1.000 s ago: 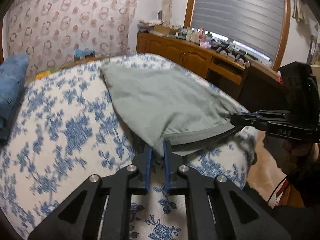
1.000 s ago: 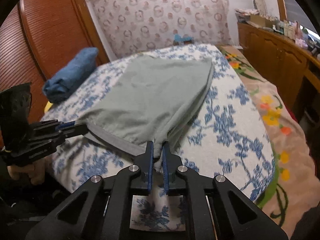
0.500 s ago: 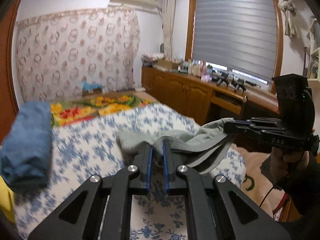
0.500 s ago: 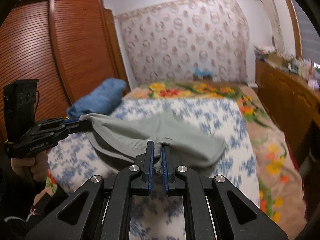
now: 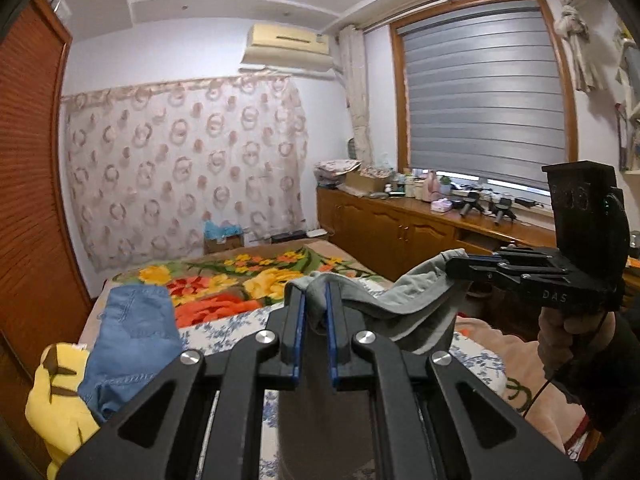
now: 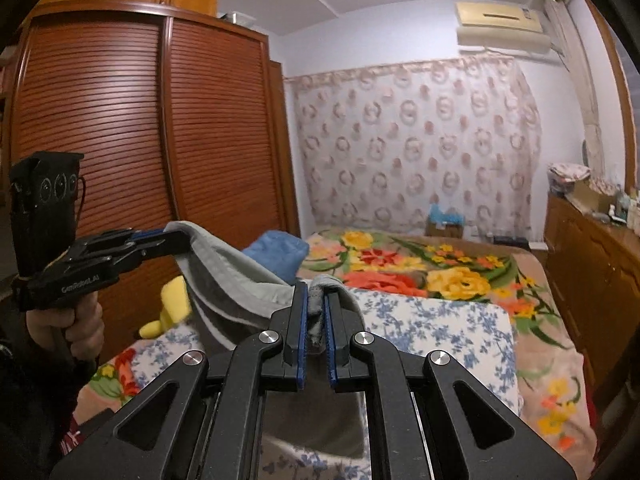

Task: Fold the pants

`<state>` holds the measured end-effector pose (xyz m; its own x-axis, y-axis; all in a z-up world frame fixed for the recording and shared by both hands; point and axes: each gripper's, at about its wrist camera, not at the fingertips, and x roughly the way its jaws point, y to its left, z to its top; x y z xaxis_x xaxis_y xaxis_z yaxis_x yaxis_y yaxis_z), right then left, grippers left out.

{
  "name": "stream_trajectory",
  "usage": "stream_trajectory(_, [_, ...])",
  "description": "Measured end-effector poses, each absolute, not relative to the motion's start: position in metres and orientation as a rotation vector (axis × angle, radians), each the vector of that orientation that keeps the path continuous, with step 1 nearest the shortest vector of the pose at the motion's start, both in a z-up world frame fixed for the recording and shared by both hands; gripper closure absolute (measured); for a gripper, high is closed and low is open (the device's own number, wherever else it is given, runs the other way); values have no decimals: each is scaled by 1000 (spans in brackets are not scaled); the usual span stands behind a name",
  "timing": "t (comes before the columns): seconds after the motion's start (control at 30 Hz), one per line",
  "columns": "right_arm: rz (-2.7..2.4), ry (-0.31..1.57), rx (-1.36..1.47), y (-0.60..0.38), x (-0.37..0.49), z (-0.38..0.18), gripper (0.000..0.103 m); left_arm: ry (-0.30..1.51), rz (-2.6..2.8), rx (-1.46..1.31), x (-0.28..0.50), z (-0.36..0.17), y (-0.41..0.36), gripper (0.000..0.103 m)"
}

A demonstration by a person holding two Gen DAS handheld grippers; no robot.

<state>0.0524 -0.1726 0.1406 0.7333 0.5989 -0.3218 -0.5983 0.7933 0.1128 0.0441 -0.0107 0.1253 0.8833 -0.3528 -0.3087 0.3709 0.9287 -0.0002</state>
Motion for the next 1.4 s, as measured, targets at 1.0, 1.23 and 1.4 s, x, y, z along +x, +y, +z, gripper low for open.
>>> stream_trajectory(1.0, [629,728,-132,-110,156,-9,98,630,-257,89,90,-41,-3,97])
stream_trajectory(1.23, [627,778,-135,-110,117,-47,98,695,-260,41,59,-74,-10,97])
stream_trajectory(1.4, [630,796,-91,-113,108,-56,98,723,-261,5,57,-84,-9,96])
